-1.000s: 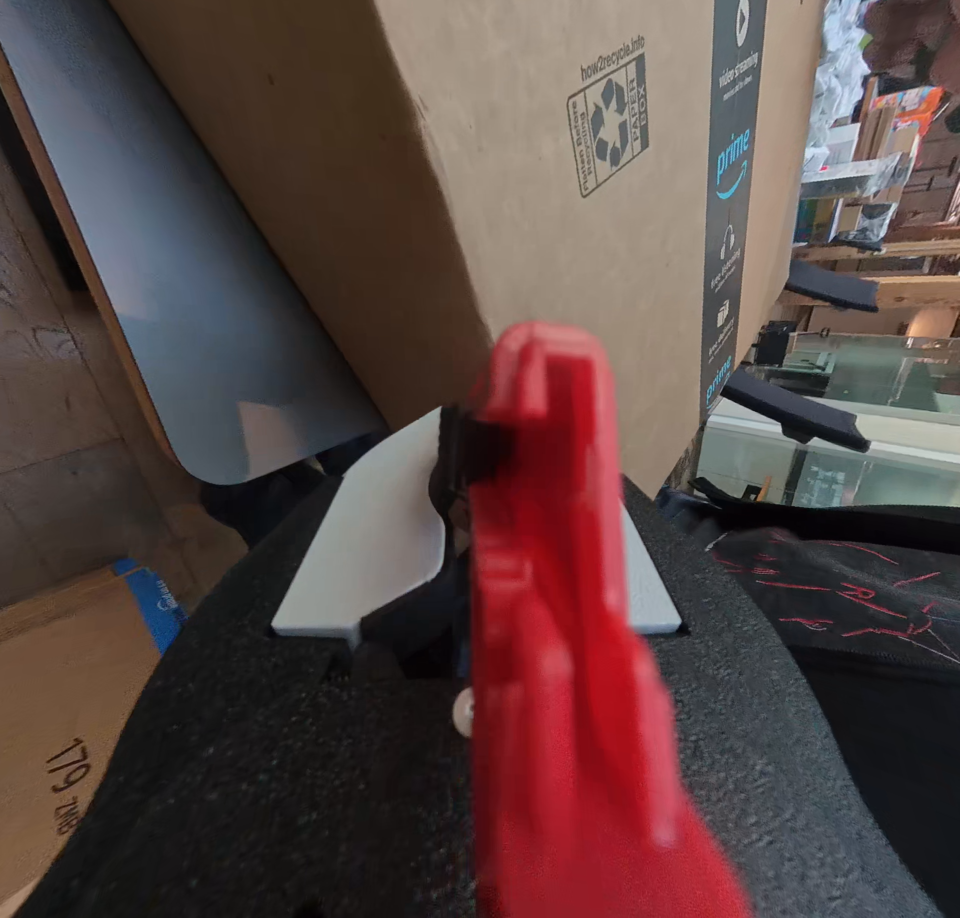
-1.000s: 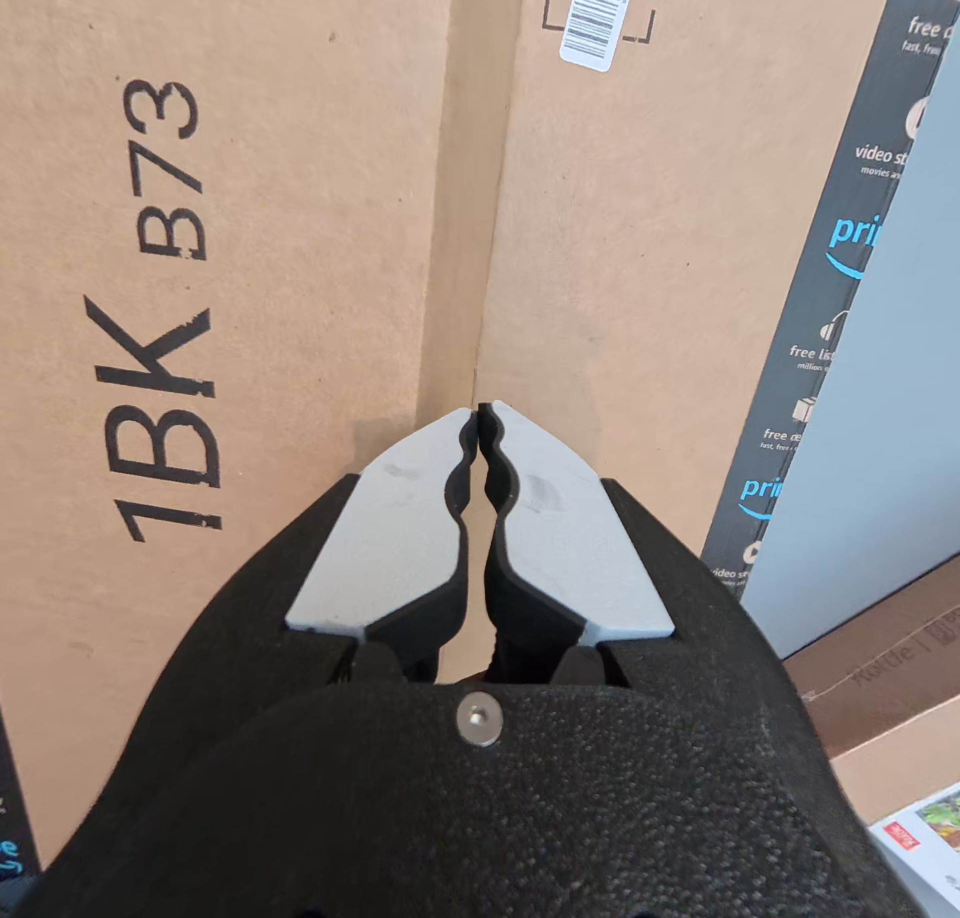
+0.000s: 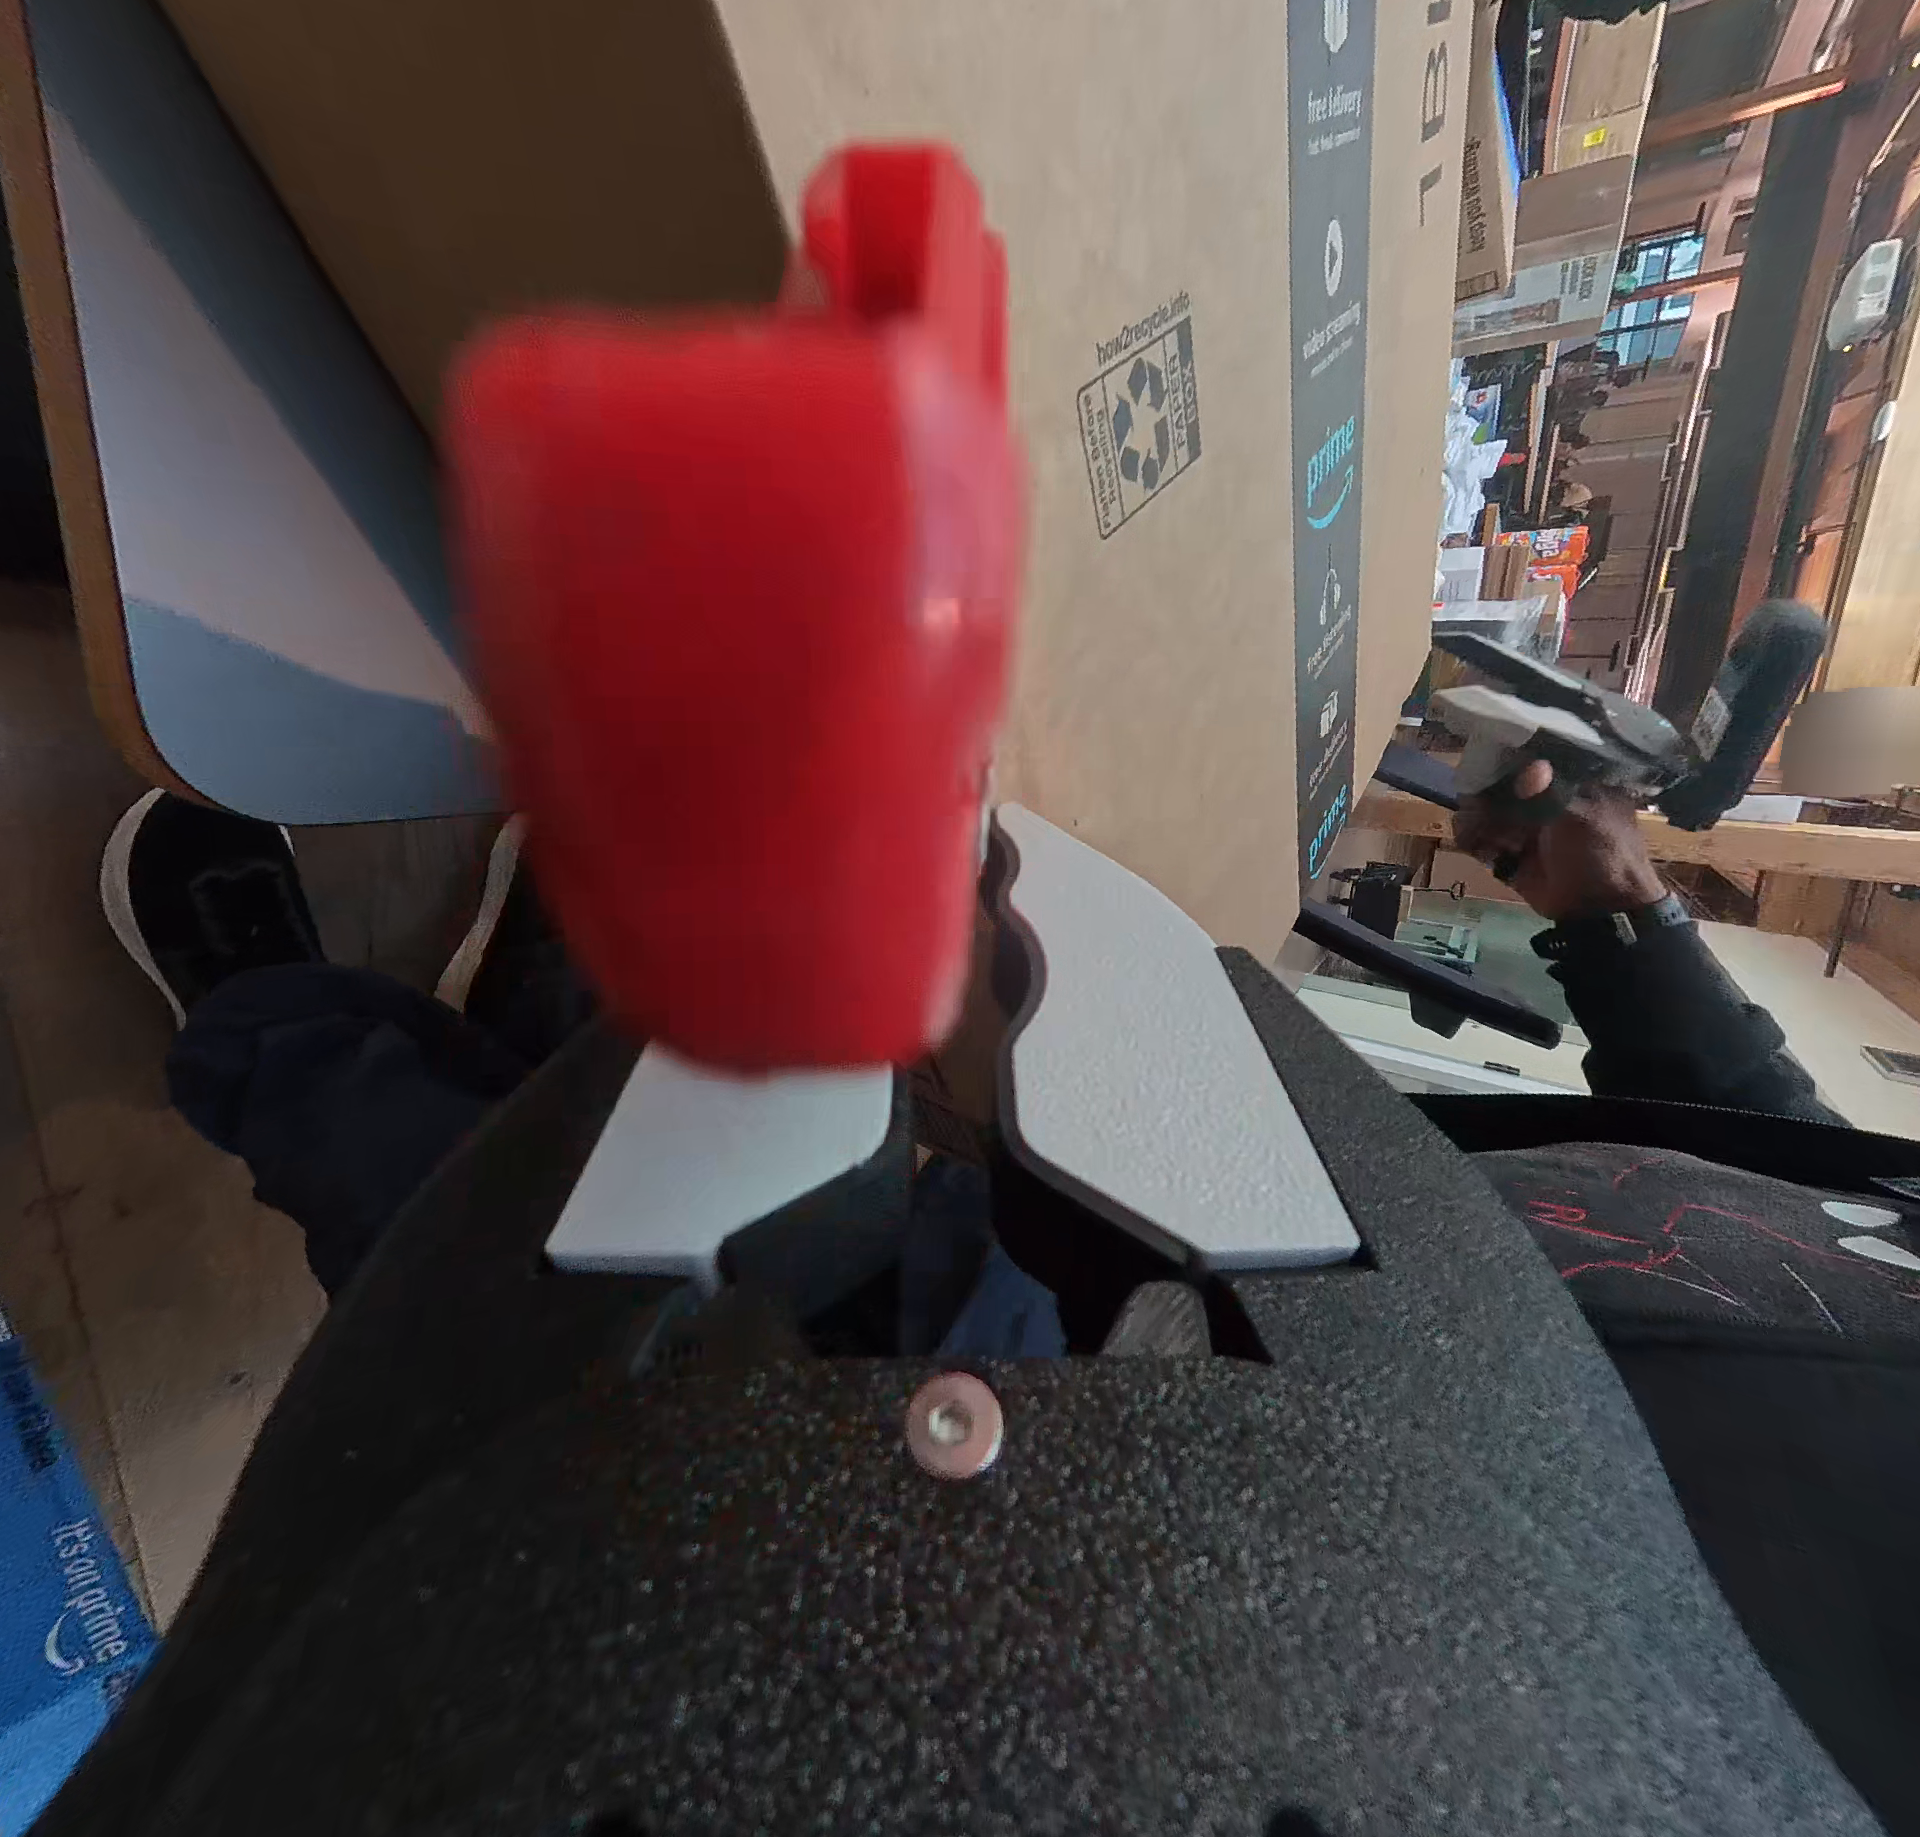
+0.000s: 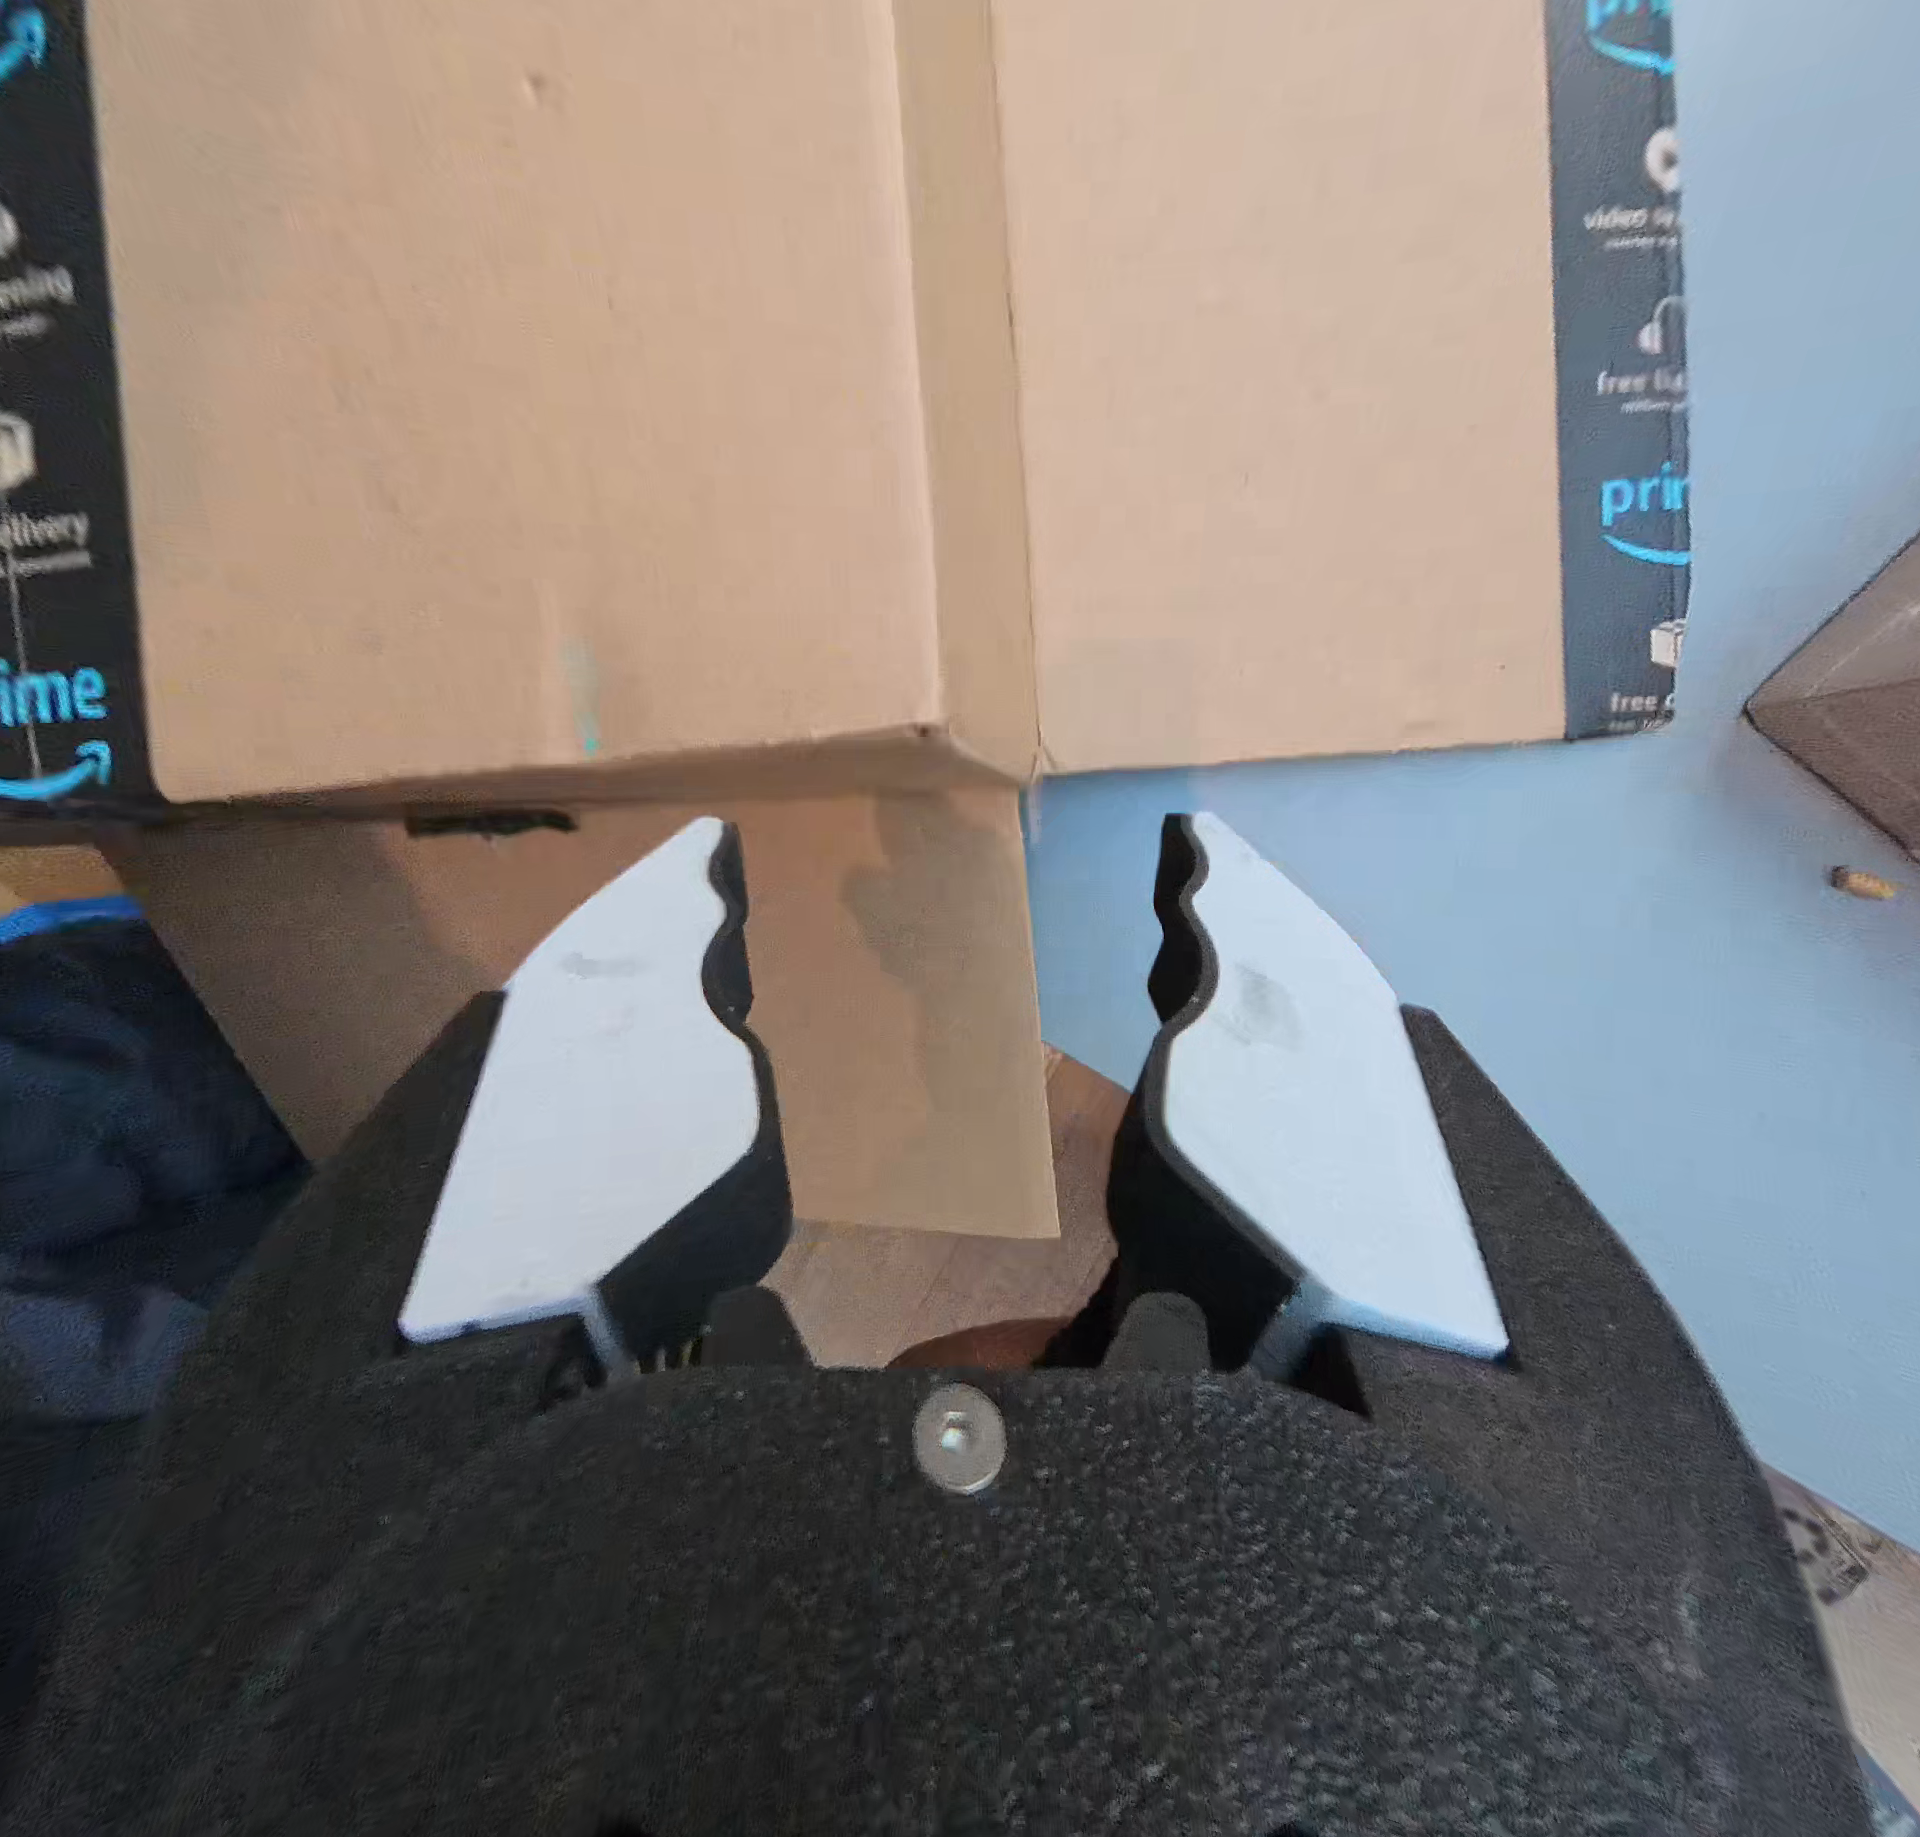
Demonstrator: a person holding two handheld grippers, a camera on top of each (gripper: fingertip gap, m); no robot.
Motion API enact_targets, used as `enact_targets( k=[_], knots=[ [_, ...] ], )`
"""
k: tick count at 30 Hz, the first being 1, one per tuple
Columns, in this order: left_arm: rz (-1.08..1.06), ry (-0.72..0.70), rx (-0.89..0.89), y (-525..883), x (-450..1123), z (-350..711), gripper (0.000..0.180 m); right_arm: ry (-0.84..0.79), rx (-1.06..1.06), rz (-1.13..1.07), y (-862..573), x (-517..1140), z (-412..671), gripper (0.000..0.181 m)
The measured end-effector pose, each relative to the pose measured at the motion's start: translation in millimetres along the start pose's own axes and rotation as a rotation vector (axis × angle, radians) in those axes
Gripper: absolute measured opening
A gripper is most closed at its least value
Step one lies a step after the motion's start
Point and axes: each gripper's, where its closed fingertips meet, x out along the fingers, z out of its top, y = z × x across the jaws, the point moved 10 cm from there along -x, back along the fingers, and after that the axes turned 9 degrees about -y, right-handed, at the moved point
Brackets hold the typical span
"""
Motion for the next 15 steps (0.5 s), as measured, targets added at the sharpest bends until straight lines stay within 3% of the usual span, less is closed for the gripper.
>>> enact_targets(
  k=[1, 4, 6, 7, 8, 15],
  knots=[
    [0.004, 0.009, 0.003, -0.7, 1.5, 2.1, 0.010, 0.035, -0.027, 0.004, -0.7, 1.2, -15.5, 0.079],
    [0.023, 0.051, 0.029, -3.9, 6.3, 9.1, 0.010, 0.035, -0.112, 0.012, 3.8, 21.8, -26.9, 0.074],
    [0.050, 0.087, 0.055, -6.7, 10.2, 13.4, 0.010, 0.021, -0.166, 0.034, 8.9, 39.9, -12.7, 0.059],
    [0.071, 0.109, 0.070, -7.8, 13.0, 14.7, 0.010, 0.033, -0.213, 0.022, 9.0, 48.2, -5.2, 0.066],
    [0.082, 0.135, 0.076, -9.2, 16.6, 16.1, 0.010, 0.022, -0.232, 0.009, 7.9, 54.6, 3.7, 0.061],
    [0.046, 0.195, 0.145, -32.6, 51.4, 30.0, 0.010, -0.047, -0.142, -0.069, -28.7, 72.7, 54.8, 0.055]
  ],
)
